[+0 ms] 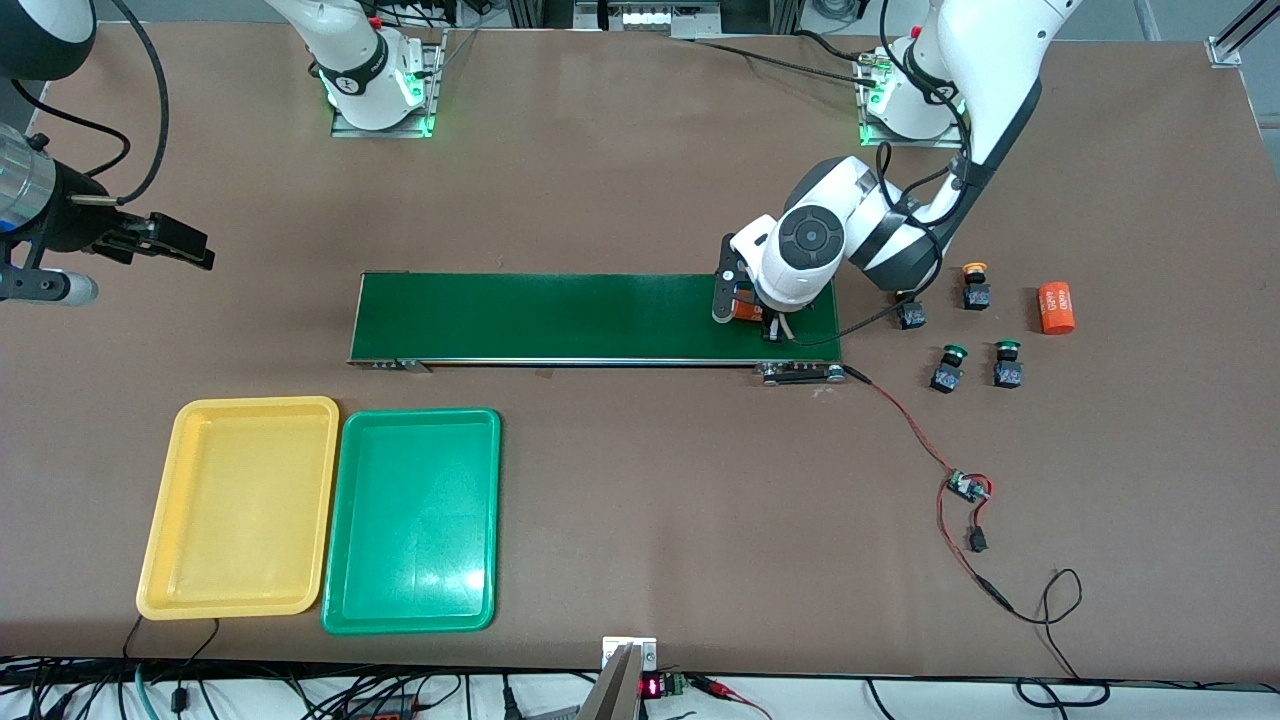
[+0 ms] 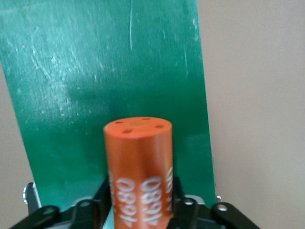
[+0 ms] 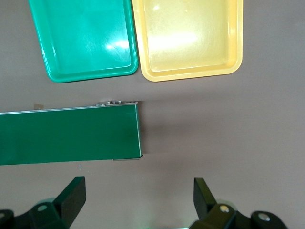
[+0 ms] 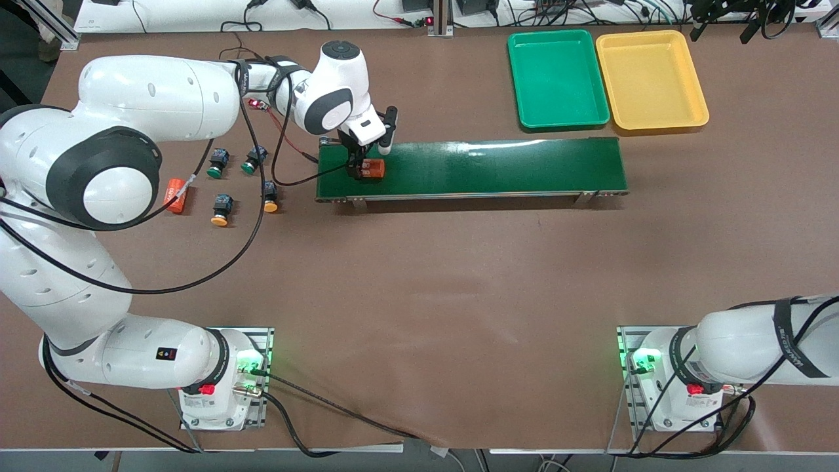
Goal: Sort buttons by color to trays
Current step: 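Move the left gripper back to the second orange cylinder, then grasp the second orange cylinder with the left gripper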
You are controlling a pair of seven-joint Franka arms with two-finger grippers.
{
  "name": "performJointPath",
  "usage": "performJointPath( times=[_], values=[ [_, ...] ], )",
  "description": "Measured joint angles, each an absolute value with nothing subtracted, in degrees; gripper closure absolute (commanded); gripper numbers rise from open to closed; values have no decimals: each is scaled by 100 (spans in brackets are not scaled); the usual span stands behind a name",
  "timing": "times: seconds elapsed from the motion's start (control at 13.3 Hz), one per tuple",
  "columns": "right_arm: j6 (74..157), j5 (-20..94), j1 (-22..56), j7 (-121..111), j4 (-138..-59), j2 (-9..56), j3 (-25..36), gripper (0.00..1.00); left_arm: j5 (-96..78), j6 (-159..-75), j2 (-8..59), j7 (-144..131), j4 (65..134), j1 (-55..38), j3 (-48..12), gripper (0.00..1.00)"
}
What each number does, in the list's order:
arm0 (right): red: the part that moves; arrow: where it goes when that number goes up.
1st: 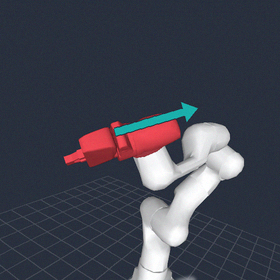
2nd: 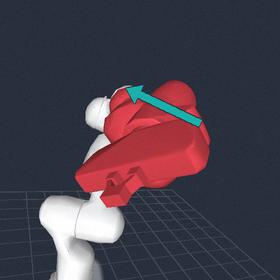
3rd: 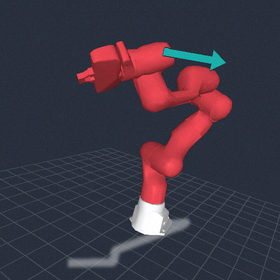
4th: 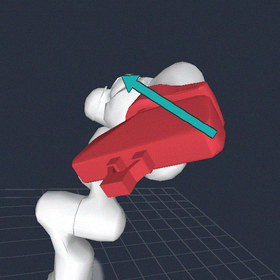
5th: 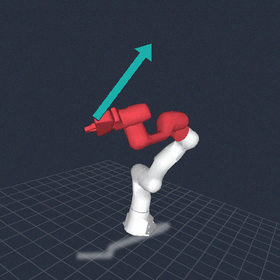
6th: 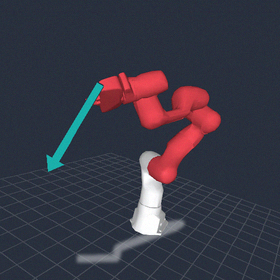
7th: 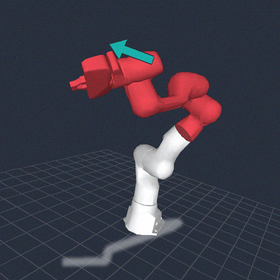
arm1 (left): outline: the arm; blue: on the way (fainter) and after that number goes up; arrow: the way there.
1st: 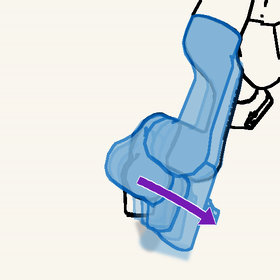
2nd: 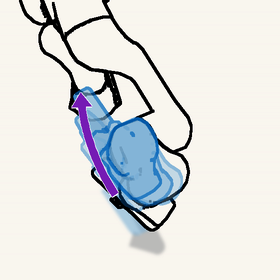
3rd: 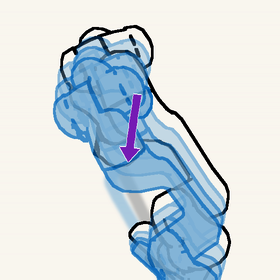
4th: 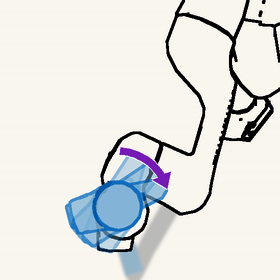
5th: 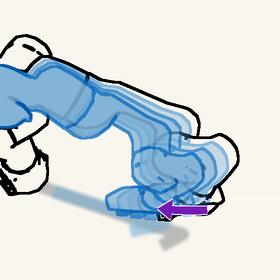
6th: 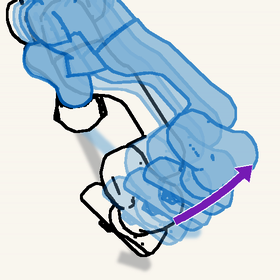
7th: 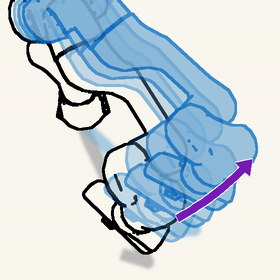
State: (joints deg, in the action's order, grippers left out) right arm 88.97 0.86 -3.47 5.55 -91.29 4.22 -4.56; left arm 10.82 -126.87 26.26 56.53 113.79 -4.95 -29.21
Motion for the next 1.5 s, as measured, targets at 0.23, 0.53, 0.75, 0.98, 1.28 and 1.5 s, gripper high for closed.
performJointPath(
  times=[0.23,0.53,0.75,0.98,1.28,1.5],
  values=[
    [8897,86,-348,555,-9129,422,-455,0,1082,-12517,2202,5647,11326,-232,-2903,0],
    [8896,86,-349,555,-9129,426,-454,0,1082,-12301,1355,5650,11317,701,-2616,0],
    [8898,86,-351,555,-9129,437,-451,0,1081,-12321,1354,5607,11398,1207,-1858,0],
    [8916,86,-352,555,-9129,478,-450,0,1076,-12371,1515,4671,11424,1592,-1381,0],
    [8920,86,-369,555,-9129,501,-444,0,1076,-12362,1656,2753,11577,1946,-1338,0],
    [8921,86,-392,555,-9129,501,-438,0,1076,-12382,1827,2047,11733,2370,-1323,0]
  ],
)
